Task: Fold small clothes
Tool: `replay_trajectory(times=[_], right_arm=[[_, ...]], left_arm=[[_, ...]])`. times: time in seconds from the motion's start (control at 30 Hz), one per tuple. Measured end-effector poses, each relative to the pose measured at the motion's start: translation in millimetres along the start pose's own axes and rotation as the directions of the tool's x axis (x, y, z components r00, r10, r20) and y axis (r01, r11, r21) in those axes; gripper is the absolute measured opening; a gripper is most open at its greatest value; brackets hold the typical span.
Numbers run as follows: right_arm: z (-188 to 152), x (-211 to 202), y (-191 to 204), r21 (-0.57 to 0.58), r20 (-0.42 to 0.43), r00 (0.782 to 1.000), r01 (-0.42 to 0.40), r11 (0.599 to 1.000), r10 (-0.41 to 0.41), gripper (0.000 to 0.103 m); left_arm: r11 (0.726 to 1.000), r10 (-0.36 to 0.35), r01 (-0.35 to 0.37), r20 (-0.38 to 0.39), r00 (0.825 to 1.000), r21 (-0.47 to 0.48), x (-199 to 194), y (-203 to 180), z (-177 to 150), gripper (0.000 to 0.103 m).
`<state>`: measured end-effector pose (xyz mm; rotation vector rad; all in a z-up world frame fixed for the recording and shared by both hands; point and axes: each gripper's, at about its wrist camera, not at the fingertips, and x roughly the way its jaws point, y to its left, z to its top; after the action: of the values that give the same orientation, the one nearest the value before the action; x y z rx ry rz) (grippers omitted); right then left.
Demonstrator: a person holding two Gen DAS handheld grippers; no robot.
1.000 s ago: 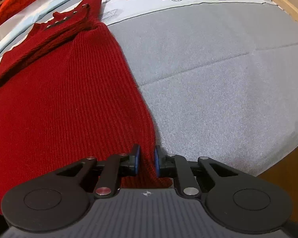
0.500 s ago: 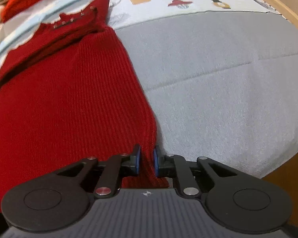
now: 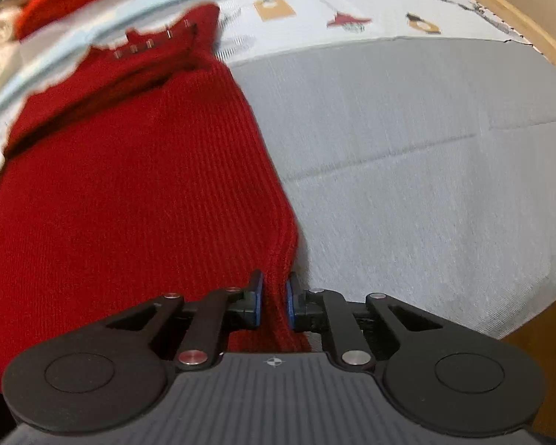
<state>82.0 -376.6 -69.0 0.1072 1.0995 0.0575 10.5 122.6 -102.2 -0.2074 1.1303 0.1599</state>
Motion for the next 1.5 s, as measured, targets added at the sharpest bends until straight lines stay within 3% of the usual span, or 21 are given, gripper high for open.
replay_trajectory(times=[0.13,0.27,0.4,0.53,0.73,0.83,0.87,0.93,1.03,1.13,1.17,1.23,1.27,1.3,1.37,1.4,1.43,1.5], right_arm=[[8,-27,-1,0.023,0.087,0.994,-0.064,0.998,0.062,0.011],[19,-64,-9,0.052,0.191,0.969,-0.167,0.984,0.155,0.010],[31,-92,-21,0.126,0.243,0.944,-0.258,0.958,0.222,0.008],[21,-129,-23,0.093,0.301,0.913,-0.315,0.945,0.275,0.007],[-4,-196,-44,0.134,0.339,0.866,-0.432,0.892,0.369,0.007],[-8,-226,-54,0.143,0.374,0.849,-0.449,0.882,0.372,0.007],[-4,-228,-57,0.153,0.377,0.850,-0.449,0.880,0.368,0.007],[9,-219,-61,0.179,0.372,0.853,-0.454,0.873,0.367,0.007],[42,-177,-63,0.213,0.334,0.887,-0.400,0.892,0.318,0.006],[85,-123,-55,0.206,0.298,0.925,-0.304,0.930,0.236,0.006],[98,-106,-51,0.202,0.284,0.932,-0.289,0.936,0.226,0.006],[123,-72,-45,0.197,0.260,0.947,-0.245,0.949,0.190,0.006],[131,-60,-43,0.184,0.274,0.952,-0.191,0.964,0.136,0.007],[134,-54,-41,0.170,0.293,0.953,-0.128,0.977,0.074,0.009],[129,-41,-38,0.128,0.327,0.945,-0.032,0.991,-0.012,0.027],[128,-35,-39,0.137,0.283,0.959,-0.018,0.990,-0.022,0.027],[127,-31,-43,0.176,0.257,0.966,-0.043,0.983,-0.004,0.029],[124,-25,-50,0.239,0.250,0.965,-0.135,0.962,0.073,0.041]], left_arm=[[0.998,-0.064,0.065,0.072,0.995,-0.015,-27,7,9,0.007],[0.989,-0.135,0.141,0.141,0.981,-0.034,-59,10,22,0.006],[0.983,-0.181,0.181,0.223,0.958,0.022,-105,7,19,0.006],[0.972,-0.231,0.233,0.267,0.936,0.025,-146,17,7,0.005],[0.934,-0.344,0.354,0.350,0.871,0.035,-226,35,-12,0.005],[0.928,-0.351,0.373,0.355,0.867,0.007,-225,43,3,0.005],[0.926,-0.351,0.378,0.347,0.870,-0.012,-214,47,13,0.005],[0.936,-0.308,0.345,0.319,0.896,-0.065,-179,53,38,0.005],[0.961,-0.233,0.264,0.278,0.932,-0.081,-124,63,79,0.006],[0.960,-0.235,0.263,0.232,0.944,-0.098,-70,72,119,0.007],[0.964,-0.206,0.238,0.232,0.951,-0.119,-55,76,128,0.007],[0.981,-0.075,0.121,0.283,0.956,-0.151,-37,80,139,0.007],[0.980,-0.044,0.095,0.275,0.961,-0.177,-28,83,140,0.008],[0.972,-0.052,0.106,0.248,0.967,-0.210,-21,87,140,0.010],[0.939,-0.106,0.164,0.201,0.974,-0.303,-12,94,138,0.011],[0.928,-0.127,0.184,0.189,0.974,-0.324,-10,93,136,0.016],[0.926,-0.148,0.198,0.173,0.974,-0.320,-6,91,136,0.027],[0.945,-0.153,0.185,0.134,0.979,-0.271,5,82,138,0.039]])
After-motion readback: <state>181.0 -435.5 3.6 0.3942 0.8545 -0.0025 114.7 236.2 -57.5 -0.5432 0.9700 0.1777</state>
